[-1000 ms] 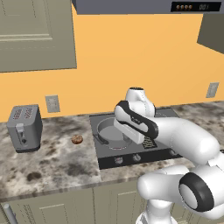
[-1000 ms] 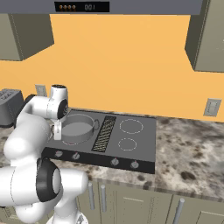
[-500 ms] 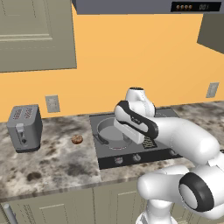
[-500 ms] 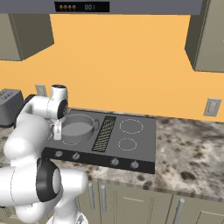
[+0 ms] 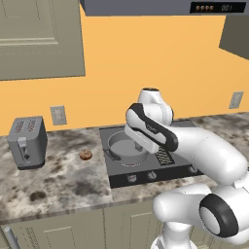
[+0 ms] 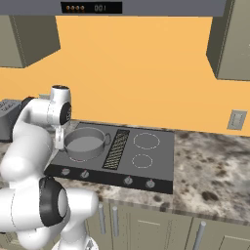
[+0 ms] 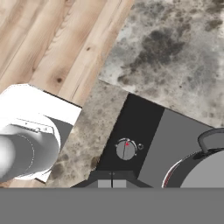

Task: Turn on the burner for the pot on the stove. Wait thirty seconds for the pot to heat up. Then add the mushroom to the pot.

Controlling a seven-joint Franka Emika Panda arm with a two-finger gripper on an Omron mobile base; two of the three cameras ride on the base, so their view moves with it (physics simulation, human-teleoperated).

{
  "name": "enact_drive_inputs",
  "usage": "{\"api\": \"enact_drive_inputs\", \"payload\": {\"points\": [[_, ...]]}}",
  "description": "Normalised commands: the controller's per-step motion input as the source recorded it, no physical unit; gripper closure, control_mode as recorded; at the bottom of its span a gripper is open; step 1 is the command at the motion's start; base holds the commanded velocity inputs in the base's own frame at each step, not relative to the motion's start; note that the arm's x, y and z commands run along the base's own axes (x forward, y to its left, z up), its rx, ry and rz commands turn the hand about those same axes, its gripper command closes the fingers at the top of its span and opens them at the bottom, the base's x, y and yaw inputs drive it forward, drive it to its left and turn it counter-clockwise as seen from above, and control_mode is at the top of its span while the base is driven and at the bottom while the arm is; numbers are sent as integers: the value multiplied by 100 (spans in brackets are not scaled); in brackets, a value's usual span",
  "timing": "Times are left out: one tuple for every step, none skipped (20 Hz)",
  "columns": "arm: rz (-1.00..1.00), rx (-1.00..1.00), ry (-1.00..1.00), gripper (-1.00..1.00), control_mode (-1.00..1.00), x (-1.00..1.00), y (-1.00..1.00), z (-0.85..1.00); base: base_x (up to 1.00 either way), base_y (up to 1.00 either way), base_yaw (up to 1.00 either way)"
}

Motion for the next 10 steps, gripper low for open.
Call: {"api": "enact_drive_inputs", "payload": {"points": [[-21, 0, 0, -100, -100, 0, 21, 0, 0, 0, 0], [-26, 0, 0, -100, -100, 0, 24, 4, 0, 0, 0], [-28, 0, 0, -100, -100, 0, 16, 8, 0, 0, 0], [-27, 0, 0, -100, -100, 0, 0, 13, 0, 0, 0], [-25, 0, 0, -100, -100, 0, 3, 9, 0, 0, 0], [-23, 0, 0, -100, -100, 0, 0, 11, 0, 0, 0], [-21, 0, 0, -100, -100, 0, 0, 15, 0, 0, 0], [-19, 0, 0, -100, -100, 0, 0, 21, 0, 0, 0], [-19, 0, 0, -100, -100, 0, 0, 21, 0, 0, 0], [-18, 0, 0, -100, -100, -6, 0, 22, 0, 0, 0]]}}
